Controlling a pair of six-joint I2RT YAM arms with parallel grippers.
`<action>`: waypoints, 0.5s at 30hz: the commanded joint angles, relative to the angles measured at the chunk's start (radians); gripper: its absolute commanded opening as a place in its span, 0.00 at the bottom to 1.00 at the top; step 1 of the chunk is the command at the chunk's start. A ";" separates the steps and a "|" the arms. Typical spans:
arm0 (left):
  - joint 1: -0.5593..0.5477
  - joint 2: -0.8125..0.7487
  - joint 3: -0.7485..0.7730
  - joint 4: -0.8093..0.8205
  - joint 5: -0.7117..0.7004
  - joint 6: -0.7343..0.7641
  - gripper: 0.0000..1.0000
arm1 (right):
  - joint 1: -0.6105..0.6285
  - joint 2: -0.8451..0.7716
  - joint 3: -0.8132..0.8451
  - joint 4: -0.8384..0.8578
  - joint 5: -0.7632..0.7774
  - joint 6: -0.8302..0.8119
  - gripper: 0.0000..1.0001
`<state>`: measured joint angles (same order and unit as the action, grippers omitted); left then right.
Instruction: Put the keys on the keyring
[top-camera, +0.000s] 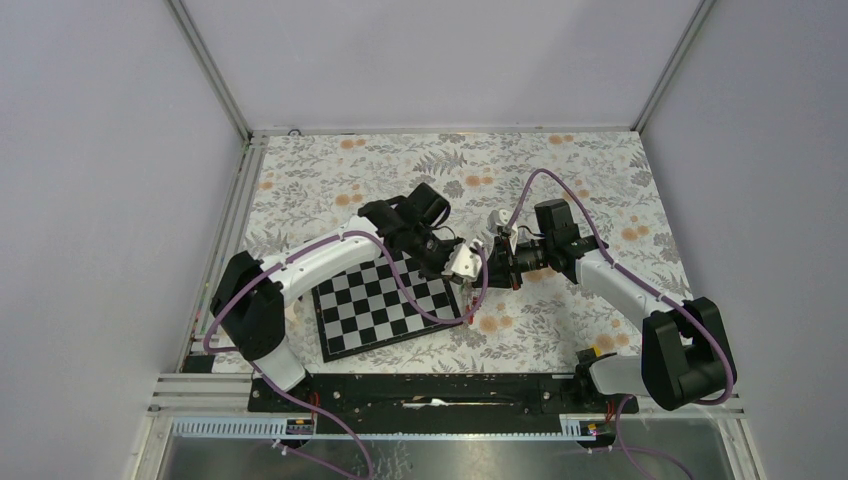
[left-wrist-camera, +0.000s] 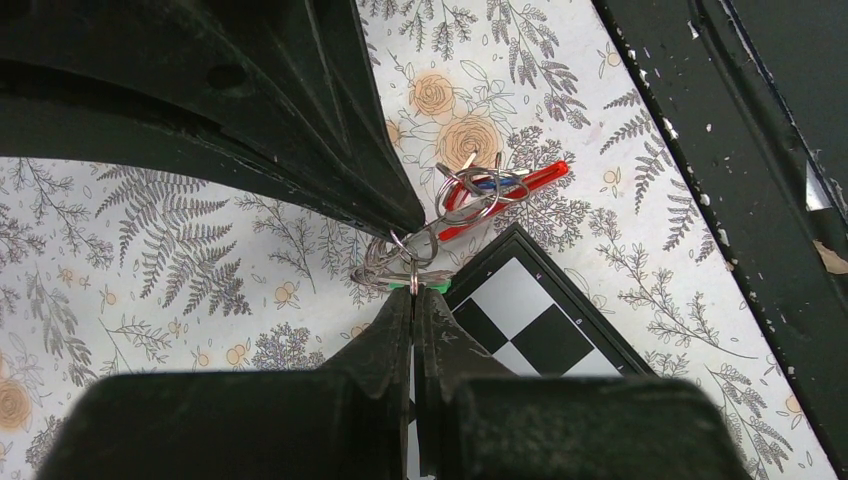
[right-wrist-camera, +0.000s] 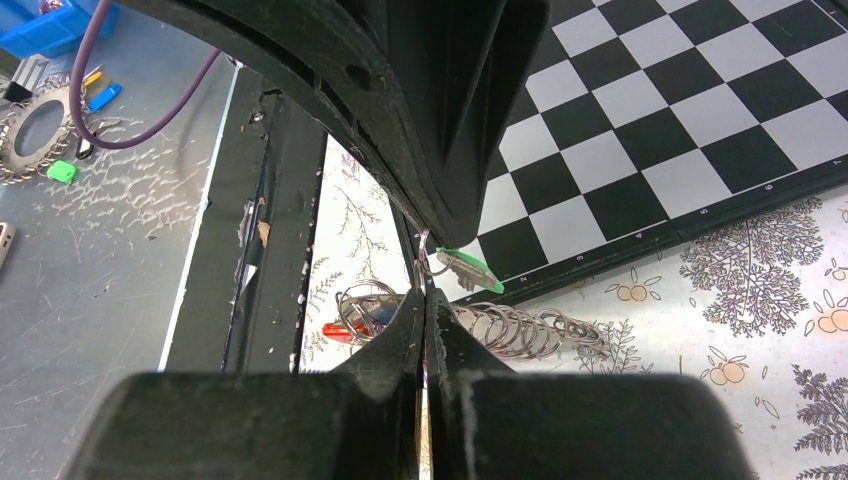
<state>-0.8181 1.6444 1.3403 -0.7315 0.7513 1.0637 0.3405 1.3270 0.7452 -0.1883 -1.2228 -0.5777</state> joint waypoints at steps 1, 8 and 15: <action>-0.007 -0.007 0.058 0.033 0.044 -0.020 0.00 | 0.006 0.014 0.020 0.008 0.026 -0.013 0.00; -0.007 0.016 0.089 0.034 0.054 -0.039 0.00 | 0.006 0.011 0.020 0.006 0.030 -0.014 0.00; -0.007 0.012 0.067 0.034 0.045 -0.031 0.00 | 0.006 0.011 0.021 0.002 0.032 -0.017 0.00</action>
<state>-0.8207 1.6581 1.3884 -0.7235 0.7605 1.0275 0.3405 1.3270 0.7471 -0.1886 -1.2201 -0.5785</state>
